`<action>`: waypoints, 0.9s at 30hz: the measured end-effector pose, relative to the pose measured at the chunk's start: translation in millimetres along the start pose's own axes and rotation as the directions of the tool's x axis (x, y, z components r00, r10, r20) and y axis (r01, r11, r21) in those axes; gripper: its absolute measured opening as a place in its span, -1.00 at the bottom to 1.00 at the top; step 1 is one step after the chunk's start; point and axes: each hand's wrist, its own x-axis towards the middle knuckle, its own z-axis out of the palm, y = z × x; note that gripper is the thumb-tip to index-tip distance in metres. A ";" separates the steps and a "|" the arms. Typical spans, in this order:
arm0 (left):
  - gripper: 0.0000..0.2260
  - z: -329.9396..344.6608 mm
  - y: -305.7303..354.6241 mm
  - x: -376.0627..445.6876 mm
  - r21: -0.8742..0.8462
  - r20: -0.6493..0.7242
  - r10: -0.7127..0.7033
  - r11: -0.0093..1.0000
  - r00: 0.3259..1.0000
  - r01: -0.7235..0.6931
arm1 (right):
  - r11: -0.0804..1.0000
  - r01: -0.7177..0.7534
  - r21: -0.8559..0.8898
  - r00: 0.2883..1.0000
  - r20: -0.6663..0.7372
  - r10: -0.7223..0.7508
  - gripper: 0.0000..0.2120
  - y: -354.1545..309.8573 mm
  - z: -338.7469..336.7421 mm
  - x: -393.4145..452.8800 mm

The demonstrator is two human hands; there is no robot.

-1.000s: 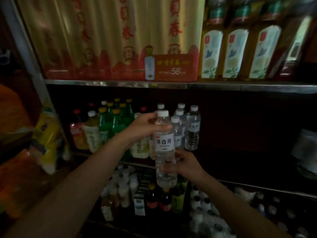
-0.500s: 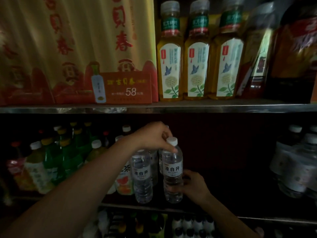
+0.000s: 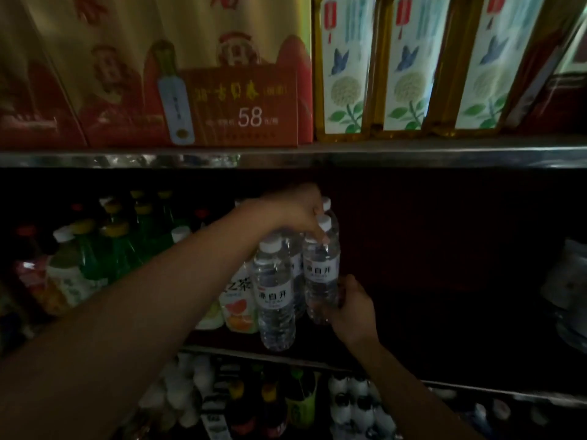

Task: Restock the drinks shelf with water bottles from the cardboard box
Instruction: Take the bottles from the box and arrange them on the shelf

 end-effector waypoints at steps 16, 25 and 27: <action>-0.49 -5.4 -8.0 -28.4 0.010 -0.165 0.052 0.999 0.985 -0.051 | 0.987 -0.136 -0.089 0.984 0.099 0.145 -0.42 -14.8 -8.8 8.4; -0.48 -4.3 -80.3 -180.4 -0.447 -0.491 -0.301 0.892 0.817 0.060 | 0.837 0.043 0.545 0.946 -0.292 0.142 -0.81 -92.4 -41.8 -60.8; -0.48 18.1 -102.0 -233.5 -0.497 -0.428 -0.387 0.856 0.817 0.144 | 0.804 0.126 0.581 0.947 -0.313 0.078 -0.93 -123.5 -23.2 -100.3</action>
